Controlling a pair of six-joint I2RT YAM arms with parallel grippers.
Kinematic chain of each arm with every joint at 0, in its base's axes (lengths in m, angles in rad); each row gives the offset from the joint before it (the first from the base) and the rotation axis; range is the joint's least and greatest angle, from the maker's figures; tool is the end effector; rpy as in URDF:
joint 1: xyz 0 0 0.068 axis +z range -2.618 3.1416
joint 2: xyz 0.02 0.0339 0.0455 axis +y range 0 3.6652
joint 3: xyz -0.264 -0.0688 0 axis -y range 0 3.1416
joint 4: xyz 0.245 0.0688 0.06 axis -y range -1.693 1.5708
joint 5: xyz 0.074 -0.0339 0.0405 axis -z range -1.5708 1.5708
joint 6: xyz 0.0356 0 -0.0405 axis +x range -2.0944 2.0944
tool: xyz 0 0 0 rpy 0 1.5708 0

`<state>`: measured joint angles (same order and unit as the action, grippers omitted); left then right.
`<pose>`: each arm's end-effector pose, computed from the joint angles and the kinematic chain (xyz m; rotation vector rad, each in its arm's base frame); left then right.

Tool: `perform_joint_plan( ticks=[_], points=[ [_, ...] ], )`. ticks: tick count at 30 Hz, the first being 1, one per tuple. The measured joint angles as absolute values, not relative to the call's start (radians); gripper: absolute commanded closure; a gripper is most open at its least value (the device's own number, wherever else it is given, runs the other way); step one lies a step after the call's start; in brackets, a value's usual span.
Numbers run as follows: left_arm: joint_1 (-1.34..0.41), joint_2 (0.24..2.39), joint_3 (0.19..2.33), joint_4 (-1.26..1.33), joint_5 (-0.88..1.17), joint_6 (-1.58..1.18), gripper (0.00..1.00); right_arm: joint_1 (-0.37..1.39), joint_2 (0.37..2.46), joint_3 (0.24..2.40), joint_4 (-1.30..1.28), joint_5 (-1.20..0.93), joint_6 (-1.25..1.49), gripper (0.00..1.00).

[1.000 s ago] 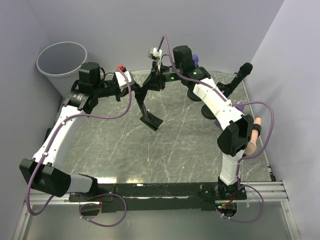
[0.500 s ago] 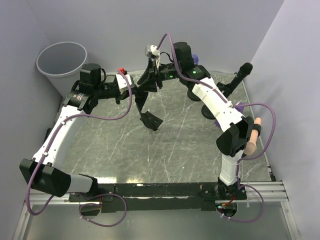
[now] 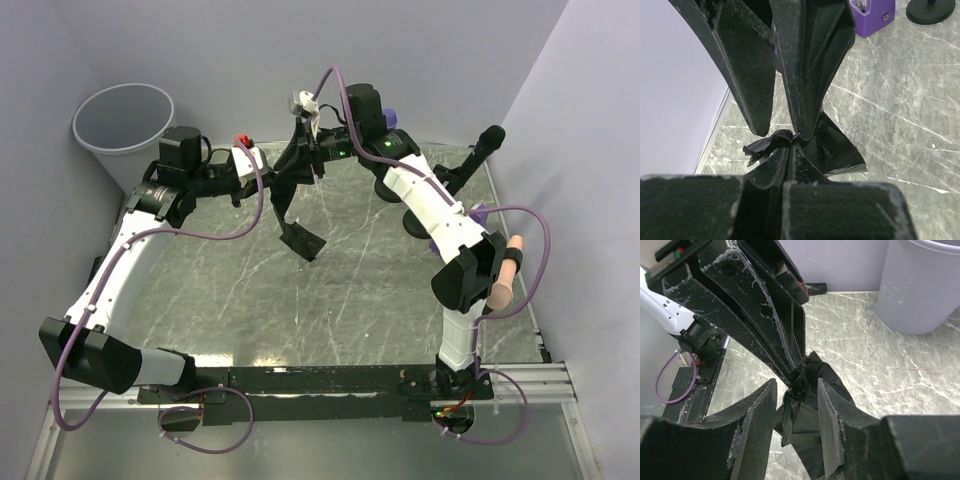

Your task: Put the trash bags into the trash bin

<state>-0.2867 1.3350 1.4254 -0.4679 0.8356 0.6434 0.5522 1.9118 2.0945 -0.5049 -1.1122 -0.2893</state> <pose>0.2687 -0.1067 0.4160 1.2769 1.3491 -0.5627 0.3438 0.2493 0.4374 -1.4012 1.2515 1.2184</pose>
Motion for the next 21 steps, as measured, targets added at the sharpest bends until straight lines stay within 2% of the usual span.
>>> perform_joint_plan(
  ticks=[8,13,16,21],
  points=[
    [-0.287,1.334,1.425,-0.466,0.836,0.642,0.99,0.557,1.917,2.094,-0.516,-1.108,-0.3,0.6],
    [-0.287,1.325,1.425,-0.447,0.831,0.639,0.99,0.562,1.922,2.094,-0.518,-1.109,-0.301,0.78],
    [-0.284,1.317,1.425,-0.455,0.828,0.639,0.99,0.56,1.922,2.095,-0.513,-1.107,-0.306,0.98],
    [-0.285,1.315,1.425,-0.46,0.819,0.643,0.99,0.557,1.922,2.094,-0.506,-1.098,-0.3,1.0]
  ],
)
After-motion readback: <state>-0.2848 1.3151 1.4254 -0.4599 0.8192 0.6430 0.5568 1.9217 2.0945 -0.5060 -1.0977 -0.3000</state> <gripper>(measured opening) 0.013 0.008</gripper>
